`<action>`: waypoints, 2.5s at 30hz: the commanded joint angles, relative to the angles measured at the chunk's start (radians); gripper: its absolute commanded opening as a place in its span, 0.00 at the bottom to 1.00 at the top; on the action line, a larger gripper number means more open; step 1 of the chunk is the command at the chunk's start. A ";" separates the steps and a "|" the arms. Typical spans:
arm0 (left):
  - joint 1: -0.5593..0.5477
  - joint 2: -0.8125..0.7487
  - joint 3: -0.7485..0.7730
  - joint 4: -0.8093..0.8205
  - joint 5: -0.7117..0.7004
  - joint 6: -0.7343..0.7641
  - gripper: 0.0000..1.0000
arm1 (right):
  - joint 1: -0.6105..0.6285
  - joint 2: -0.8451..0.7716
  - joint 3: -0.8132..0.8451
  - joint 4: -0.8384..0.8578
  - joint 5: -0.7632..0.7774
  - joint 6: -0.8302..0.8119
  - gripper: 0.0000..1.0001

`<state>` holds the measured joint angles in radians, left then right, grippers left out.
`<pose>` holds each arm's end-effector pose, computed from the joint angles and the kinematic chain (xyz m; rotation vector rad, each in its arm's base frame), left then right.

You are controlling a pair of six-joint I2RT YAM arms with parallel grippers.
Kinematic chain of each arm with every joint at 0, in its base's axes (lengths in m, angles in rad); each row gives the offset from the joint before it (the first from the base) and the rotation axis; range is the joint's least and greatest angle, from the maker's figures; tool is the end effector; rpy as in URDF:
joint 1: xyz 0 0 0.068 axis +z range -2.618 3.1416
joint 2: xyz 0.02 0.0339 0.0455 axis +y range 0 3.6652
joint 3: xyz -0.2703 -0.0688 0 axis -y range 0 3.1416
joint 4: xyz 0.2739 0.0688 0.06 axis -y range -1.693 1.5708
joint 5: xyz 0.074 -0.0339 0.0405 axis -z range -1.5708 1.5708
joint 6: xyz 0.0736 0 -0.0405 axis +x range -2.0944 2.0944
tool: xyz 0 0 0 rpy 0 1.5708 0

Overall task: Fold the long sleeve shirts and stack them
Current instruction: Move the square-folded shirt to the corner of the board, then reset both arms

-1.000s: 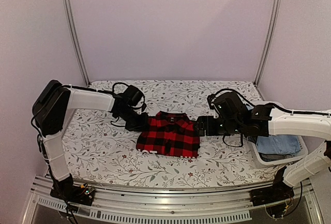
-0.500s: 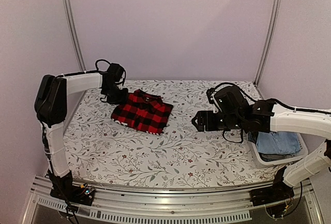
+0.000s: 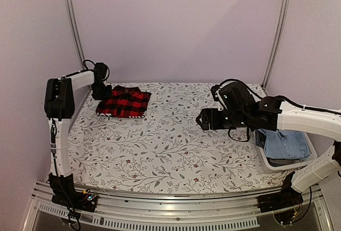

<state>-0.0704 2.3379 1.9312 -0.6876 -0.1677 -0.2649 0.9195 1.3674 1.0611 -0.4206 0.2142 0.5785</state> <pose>0.5496 -0.0264 0.1246 -0.3103 2.6250 0.1119 0.2268 0.2718 0.2559 -0.2849 2.3185 0.5295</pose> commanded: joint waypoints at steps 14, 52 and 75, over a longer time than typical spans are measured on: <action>0.131 0.169 0.313 -0.052 -0.106 0.069 0.00 | -0.008 0.106 0.093 -0.029 -0.030 -0.028 0.85; -0.362 -0.584 -0.552 0.357 0.267 -0.144 1.00 | -0.030 -0.047 0.026 0.034 0.101 -0.016 0.99; -0.683 -1.029 -0.928 0.599 0.171 -0.231 1.00 | -0.042 -0.191 -0.112 0.187 0.373 -0.011 0.99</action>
<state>-0.7460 1.3788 1.0500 -0.1665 0.0246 -0.4923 0.8822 1.1904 0.9672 -0.2745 0.5041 0.5610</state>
